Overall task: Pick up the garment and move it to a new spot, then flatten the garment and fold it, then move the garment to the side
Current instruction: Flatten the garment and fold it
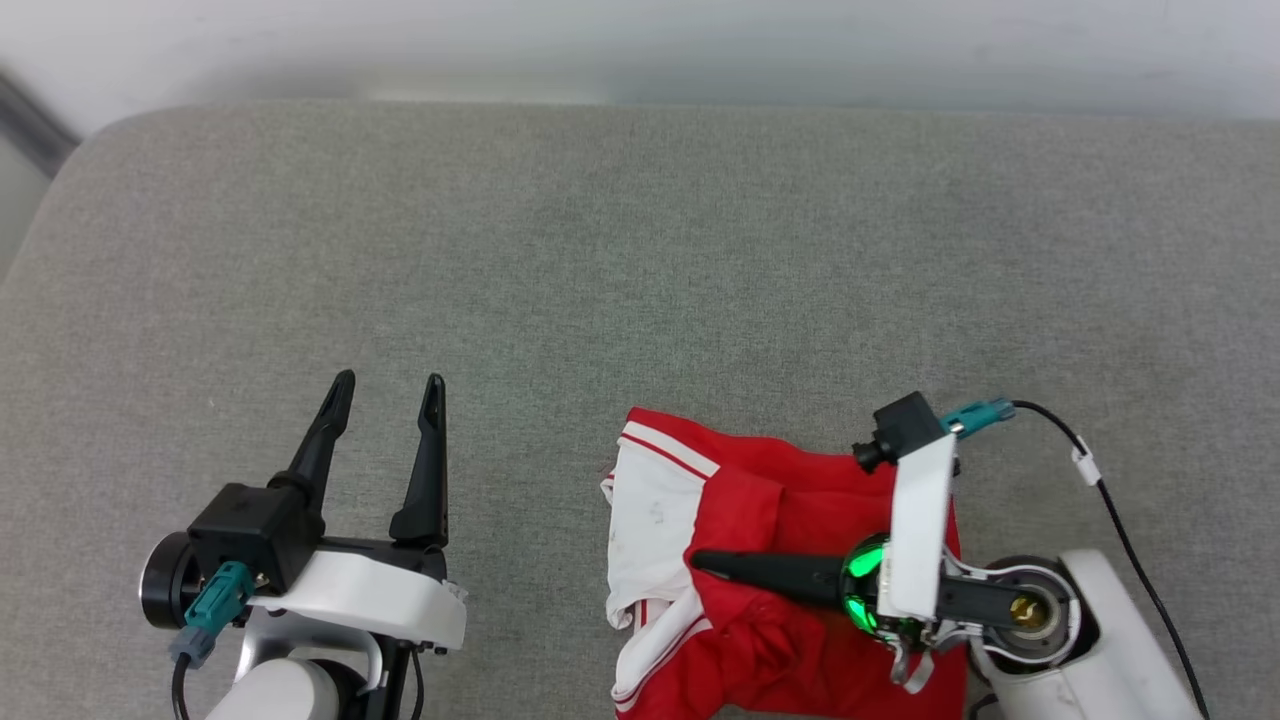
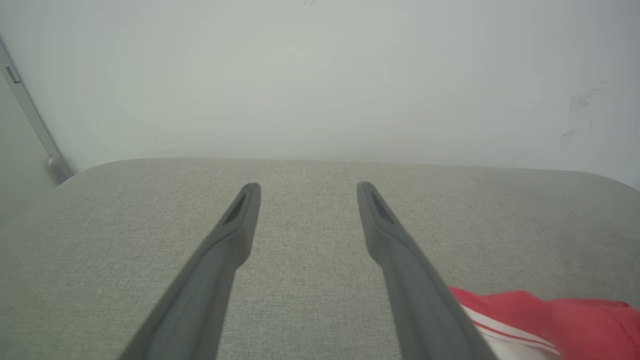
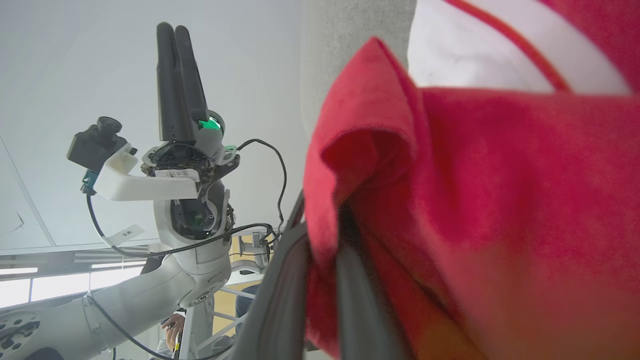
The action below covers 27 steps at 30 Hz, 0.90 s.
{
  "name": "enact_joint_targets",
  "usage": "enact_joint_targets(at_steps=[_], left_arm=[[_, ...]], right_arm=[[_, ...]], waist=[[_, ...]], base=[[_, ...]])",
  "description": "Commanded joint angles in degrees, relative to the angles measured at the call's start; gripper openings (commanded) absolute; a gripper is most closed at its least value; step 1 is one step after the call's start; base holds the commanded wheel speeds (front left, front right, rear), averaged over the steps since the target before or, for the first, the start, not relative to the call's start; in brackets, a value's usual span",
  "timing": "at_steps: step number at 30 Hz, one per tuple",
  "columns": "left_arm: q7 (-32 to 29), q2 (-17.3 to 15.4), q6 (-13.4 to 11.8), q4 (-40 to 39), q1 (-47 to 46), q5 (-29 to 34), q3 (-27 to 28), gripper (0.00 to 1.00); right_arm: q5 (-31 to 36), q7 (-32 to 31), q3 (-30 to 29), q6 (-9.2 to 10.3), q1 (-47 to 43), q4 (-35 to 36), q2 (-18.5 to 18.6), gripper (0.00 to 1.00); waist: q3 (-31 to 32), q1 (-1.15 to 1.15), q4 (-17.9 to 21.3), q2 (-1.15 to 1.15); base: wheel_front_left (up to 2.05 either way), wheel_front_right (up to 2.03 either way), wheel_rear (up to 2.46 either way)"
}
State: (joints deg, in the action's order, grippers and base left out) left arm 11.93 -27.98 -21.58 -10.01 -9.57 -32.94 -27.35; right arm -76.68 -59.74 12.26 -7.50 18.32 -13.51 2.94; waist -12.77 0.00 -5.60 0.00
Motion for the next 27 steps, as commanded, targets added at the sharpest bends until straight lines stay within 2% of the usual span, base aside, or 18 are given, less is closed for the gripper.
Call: enact_joint_targets(at_steps=[1, 2, 3, 5, 6, 7, 12, 15, 18, 22, 27], left_arm=[[0.12, 0.21, 0.24, 0.03, -0.59, 0.25, -0.07, 1.0], [0.18, 0.37, 0.24, 0.2, -0.68, 0.19, -0.18, 1.0], [0.24, 0.51, 0.3, 0.38, -0.86, 0.19, -0.32, 1.0], [0.33, 0.7, 0.51, 0.65, -1.28, 0.08, -0.46, 1.0], [0.42, 0.78, 0.63, 0.81, -1.46, 0.05, -0.5, 1.0], [0.42, 0.85, 0.7, 0.93, -1.58, 0.06, -0.55, 1.0], [0.53, 0.74, 0.85, 1.74, -1.63, -0.03, -0.65, 1.0], [0.37, 0.54, 0.89, 2.06, -1.43, -0.1, -0.72, 1.0], [0.34, 0.44, 0.73, 2.19, -0.98, -0.13, -0.77, 1.0], [1.05, 0.97, 0.04, 2.33, -0.35, 0.3, -0.43, 1.0], [1.41, 1.19, -0.67, 2.91, 0.99, -0.11, -0.13, 1.0]], right_arm=[[0.02, 1.19, 0.96, 0.01, 0.86, -0.82, -0.07, 0.0], [-0.72, 2.11, 2.01, 0.01, 0.97, -1.76, -0.07, 0.0], [-1.14, 3.04, 2.9, 0.02, 1.18, -2.53, -0.07, 0.04], [-1.52, 4.96, 4.25, 0.01, 1.69, -4.32, -0.06, 0.49], [-1.64, 5.51, 5.1, 0.01, 1.9, -5.0, -0.07, 0.9], [-1.76, 6.17, 5.7, 0.01, 2.18, -5.34, -0.08, 1.0], [-2.11, 9.2, 7.8, 0.01, 2.93, -4.87, -0.07, 1.0], [0.28, 11.83, 8.87, 0.01, 3.25, -2.63, 0.4, 1.0], [4.97, 17.38, 9.69, 0.02, 3.33, 0.66, 2.07, 1.0], [14.6, 28.63, 10.19, 0.02, 2.69, 3.76, 5.26, 1.0], [20.9, 38.36, 6.38, 0.02, 0.31, 4.16, 7.25, 1.0]], waist=[[-0.64, 0.0, -0.07, 0.0], [-0.86, 0.0, -0.08, 0.0], [-1.03, 0.0, -0.11, 0.0], [-1.31, 0.0, -0.08, 0.0], [-1.42, 0.0, -0.05, 0.0], [-1.52, 0.0, -0.04, 0.0], [-0.99, 0.0, 0.47, 0.0], [-0.13, 0.0, 0.91, 0.0], [1.0, 0.0, 1.38, 0.0], [2.3, 0.0, 1.98, 0.0], [3.75, 0.0, 3.31, 0.0]], base=[[0.0, 0.0, 0.0], [0.0, 0.0, 0.0], [0.0, 0.0, 0.0], [0.0, 0.0, 0.0], [0.0, 0.0, 0.0], [0.0, 0.0, 0.0], [0.0, 0.0, 0.0], [0.0, 0.0, 0.0], [0.0, 0.0, 0.0], [0.0, 0.0, 0.0], [0.0, 0.0, 0.0]])
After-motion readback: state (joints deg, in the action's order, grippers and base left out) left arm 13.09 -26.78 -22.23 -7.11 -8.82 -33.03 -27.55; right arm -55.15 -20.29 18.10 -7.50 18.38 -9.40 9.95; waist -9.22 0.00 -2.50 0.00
